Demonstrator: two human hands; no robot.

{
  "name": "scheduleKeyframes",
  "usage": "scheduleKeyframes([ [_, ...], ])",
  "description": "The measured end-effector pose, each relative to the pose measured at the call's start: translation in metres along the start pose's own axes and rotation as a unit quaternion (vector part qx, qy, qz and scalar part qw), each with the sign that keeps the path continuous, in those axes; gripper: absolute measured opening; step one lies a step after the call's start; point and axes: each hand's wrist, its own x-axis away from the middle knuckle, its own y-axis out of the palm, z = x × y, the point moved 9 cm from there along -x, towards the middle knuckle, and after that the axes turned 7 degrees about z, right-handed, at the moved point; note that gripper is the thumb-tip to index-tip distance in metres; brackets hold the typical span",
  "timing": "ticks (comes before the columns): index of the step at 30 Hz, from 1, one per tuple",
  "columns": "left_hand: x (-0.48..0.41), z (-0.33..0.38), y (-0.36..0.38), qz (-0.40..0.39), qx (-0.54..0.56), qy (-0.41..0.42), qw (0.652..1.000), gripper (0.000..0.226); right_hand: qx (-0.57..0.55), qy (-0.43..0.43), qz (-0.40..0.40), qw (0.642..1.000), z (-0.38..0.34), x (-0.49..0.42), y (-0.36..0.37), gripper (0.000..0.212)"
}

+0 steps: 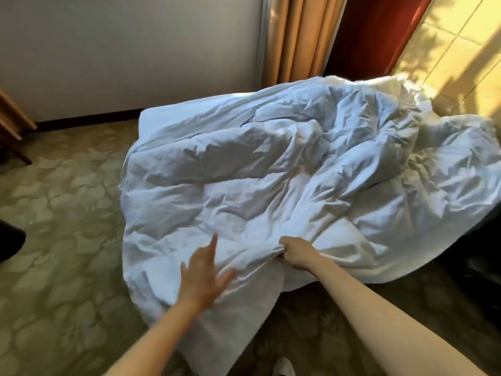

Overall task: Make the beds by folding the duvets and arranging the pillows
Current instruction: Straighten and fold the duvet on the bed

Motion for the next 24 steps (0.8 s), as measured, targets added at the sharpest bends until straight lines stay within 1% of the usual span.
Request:
scheduleKeyframes([
  [1,0.016,0.016,0.024,-0.038,-0.025,0.002,0.999,0.112,-0.008,-0.013,0.006,1.0,-0.009,-0.003,-0.009,0.014],
  [2,0.029,0.029,0.045,-0.051,-0.049,-0.01,0.997,0.117,-0.015,-0.023,0.011,1.0,-0.016,-0.006,-0.018,0.021],
  [3,0.035,0.038,0.058,-0.033,-0.054,-0.035,0.997,0.12,-0.02,-0.039,0.01,0.999,-0.024,-0.007,-0.029,0.024],
  [5,0.029,0.043,0.058,0.039,-0.021,-0.127,0.991,0.124,-0.041,-0.086,-0.013,0.995,-0.039,-0.007,-0.053,0.016],
  [6,0.018,0.039,0.05,0.077,0.012,-0.181,0.98,0.125,-0.058,-0.113,-0.037,0.991,-0.042,-0.006,-0.064,0.01],
  [7,0.005,0.035,0.039,0.113,0.034,-0.223,0.968,0.123,-0.078,-0.131,-0.067,0.986,-0.042,-0.005,-0.074,0.008],
  [8,-0.008,0.031,0.024,0.146,0.042,-0.246,0.957,0.117,-0.104,-0.146,-0.096,0.979,-0.041,-0.002,-0.084,0.01],
  [10,-0.034,0.025,-0.01,0.208,0.009,-0.243,0.947,0.091,-0.156,-0.157,-0.132,0.966,-0.032,-0.003,-0.098,0.024],
  [11,-0.047,0.022,-0.027,0.233,-0.02,-0.227,0.945,0.075,-0.156,-0.154,-0.134,0.966,-0.024,-0.009,-0.099,0.031],
  [12,-0.06,0.017,-0.042,0.239,-0.047,-0.21,0.947,0.06,-0.137,-0.149,-0.121,0.972,-0.015,-0.017,-0.097,0.035],
  [13,-0.072,0.014,-0.054,0.231,-0.075,-0.193,0.951,0.046,-0.099,-0.138,-0.079,0.982,-0.005,-0.027,-0.093,0.035],
  [14,-0.083,0.012,-0.064,0.22,-0.102,-0.168,0.955,0.035,-0.043,-0.127,-0.002,0.991,0.002,-0.037,-0.092,0.035],
  [15,-0.093,0.015,-0.076,0.221,-0.125,-0.132,0.958,0.028,0.028,-0.121,0.116,0.986,0.006,-0.043,-0.096,0.04],
  [16,-0.099,0.024,-0.093,0.24,-0.147,-0.084,0.956,0.023,0.087,-0.12,0.204,0.968,0.006,-0.047,-0.095,0.047],
  [17,-0.105,0.033,-0.11,0.257,-0.17,-0.038,0.951,0.023,0.114,-0.12,0.241,0.956,0.005,-0.049,-0.091,0.053],
  [18,-0.11,0.042,-0.128,0.278,-0.198,0.008,0.94,0.029,0.121,-0.117,0.273,0.947,0.01,-0.056,-0.088,0.053],
  [20,-0.117,0.049,-0.169,0.337,-0.237,0.077,0.908,0.038,0.119,-0.093,0.31,0.939,0.031,-0.074,-0.089,0.051],
  [22,-0.129,0.033,-0.205,0.38,-0.253,0.084,0.886,0.045,0.091,-0.014,0.312,0.946,0.073,-0.099,-0.106,0.043],
  [23,-0.139,0.022,-0.218,0.383,-0.267,0.073,0.881,0.044,0.085,0.017,0.319,0.944,0.094,-0.111,-0.117,0.038],
  [24,-0.152,0.009,-0.227,0.372,-0.29,0.057,0.88,0.039,0.092,0.028,0.328,0.94,0.113,-0.123,-0.129,0.031],
])
